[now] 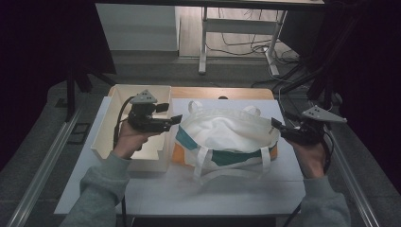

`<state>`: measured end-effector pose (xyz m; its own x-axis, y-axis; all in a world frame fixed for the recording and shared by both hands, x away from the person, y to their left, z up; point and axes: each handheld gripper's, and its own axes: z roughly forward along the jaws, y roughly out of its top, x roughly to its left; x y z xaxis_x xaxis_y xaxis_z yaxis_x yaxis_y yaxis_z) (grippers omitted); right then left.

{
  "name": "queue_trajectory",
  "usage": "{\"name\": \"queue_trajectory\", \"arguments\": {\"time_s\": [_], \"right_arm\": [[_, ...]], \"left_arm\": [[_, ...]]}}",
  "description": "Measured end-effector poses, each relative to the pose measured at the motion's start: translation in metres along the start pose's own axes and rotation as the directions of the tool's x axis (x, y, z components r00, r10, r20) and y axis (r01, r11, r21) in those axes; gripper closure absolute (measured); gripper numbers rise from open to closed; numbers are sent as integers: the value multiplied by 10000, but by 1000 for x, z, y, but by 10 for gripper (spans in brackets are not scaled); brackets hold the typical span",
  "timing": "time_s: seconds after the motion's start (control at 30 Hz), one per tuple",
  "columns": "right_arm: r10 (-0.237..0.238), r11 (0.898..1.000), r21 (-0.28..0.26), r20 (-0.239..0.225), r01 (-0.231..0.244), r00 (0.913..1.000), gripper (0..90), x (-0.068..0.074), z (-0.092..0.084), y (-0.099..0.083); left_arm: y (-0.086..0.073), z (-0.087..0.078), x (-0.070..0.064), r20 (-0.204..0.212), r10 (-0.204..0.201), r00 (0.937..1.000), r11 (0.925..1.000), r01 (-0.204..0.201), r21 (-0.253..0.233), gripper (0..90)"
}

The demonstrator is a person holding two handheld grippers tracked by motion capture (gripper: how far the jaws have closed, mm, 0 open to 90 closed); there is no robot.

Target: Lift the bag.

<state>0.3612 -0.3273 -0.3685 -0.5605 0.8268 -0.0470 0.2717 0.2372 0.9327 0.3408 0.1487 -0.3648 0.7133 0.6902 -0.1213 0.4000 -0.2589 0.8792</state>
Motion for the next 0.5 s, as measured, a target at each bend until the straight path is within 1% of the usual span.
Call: {"name": "queue_trajectory", "arguments": {"time_s": [0.03,0.17,0.27,0.3,0.4,0.5], "right_arm": [[17,10000,-39,-89,-17,10000,368,1,-4,-2],[113,9999,-121,-407,-118,9991,368,5,-16,-11],[121,9999,-70,-419,-124,9990,373,6,-24,-19],[170,9998,-60,-488,-173,9987,375,5,-27,-22],[272,9996,-18,-596,-274,9979,381,4,-33,-31],[404,9992,48,-644,-401,9971,381,3,-38,-39]], "left_arm": [[-3,-3,-2,44,23,10000,10000,-23,23,302],[-17,-15,-7,3,77,10000,10000,-77,59,297],[-30,-26,-9,-104,50,9999,10000,-49,59,297],[-34,-28,-10,-131,24,9999,10000,-23,72,295],[-45,-33,-12,-254,-79,9996,9999,81,87,285],[-56,-39,-17,-347,-41,9994,10000,43,65,274]]}}
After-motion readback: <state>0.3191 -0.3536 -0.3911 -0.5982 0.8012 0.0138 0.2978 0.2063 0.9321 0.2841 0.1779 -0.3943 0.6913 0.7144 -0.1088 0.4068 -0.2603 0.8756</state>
